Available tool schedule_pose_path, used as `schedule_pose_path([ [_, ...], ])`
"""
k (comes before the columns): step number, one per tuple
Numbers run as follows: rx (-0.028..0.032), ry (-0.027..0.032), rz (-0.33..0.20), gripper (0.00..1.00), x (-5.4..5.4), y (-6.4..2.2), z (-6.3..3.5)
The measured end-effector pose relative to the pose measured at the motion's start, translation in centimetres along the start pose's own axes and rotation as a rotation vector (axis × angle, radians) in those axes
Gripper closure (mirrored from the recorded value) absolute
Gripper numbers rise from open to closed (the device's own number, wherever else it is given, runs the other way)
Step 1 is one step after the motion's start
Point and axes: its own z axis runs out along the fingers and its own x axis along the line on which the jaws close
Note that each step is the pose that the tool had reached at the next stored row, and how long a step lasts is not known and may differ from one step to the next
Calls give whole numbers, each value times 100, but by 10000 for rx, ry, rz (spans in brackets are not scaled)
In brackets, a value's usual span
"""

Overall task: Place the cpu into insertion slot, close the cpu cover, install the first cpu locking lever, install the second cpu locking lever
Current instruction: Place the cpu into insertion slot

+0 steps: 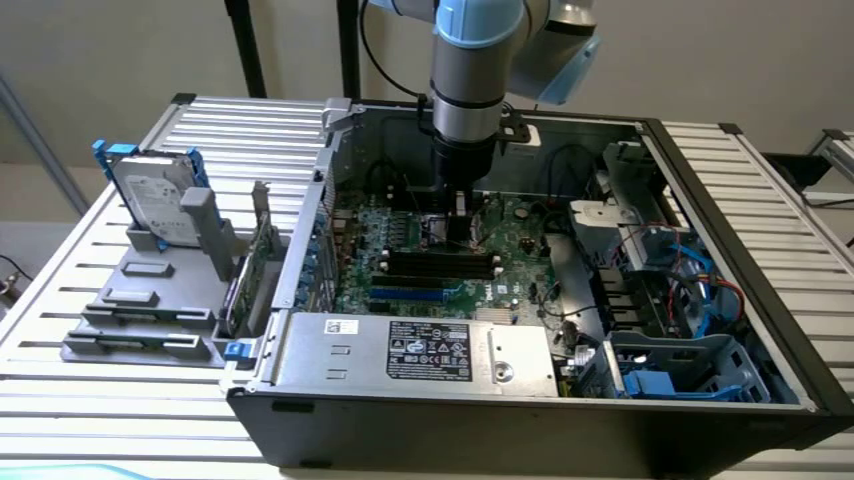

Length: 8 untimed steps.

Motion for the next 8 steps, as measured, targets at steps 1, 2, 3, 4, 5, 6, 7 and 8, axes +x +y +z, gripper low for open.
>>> schedule_pose_path([
  [1,0,0,-1,37,6,0,0],
  [2,0,1,-2,37,10,0,0],
  [3,0,0,-2,37,15,0,0],
  [4,0,1,-2,37,21,0,0],
  [5,0,1,-2,37,25,0,0],
  [6,0,0,-2,37,29,0,0],
  [7,0,0,-2,37,33,0,0],
  [8,0,0,-2,37,36,0,0],
])
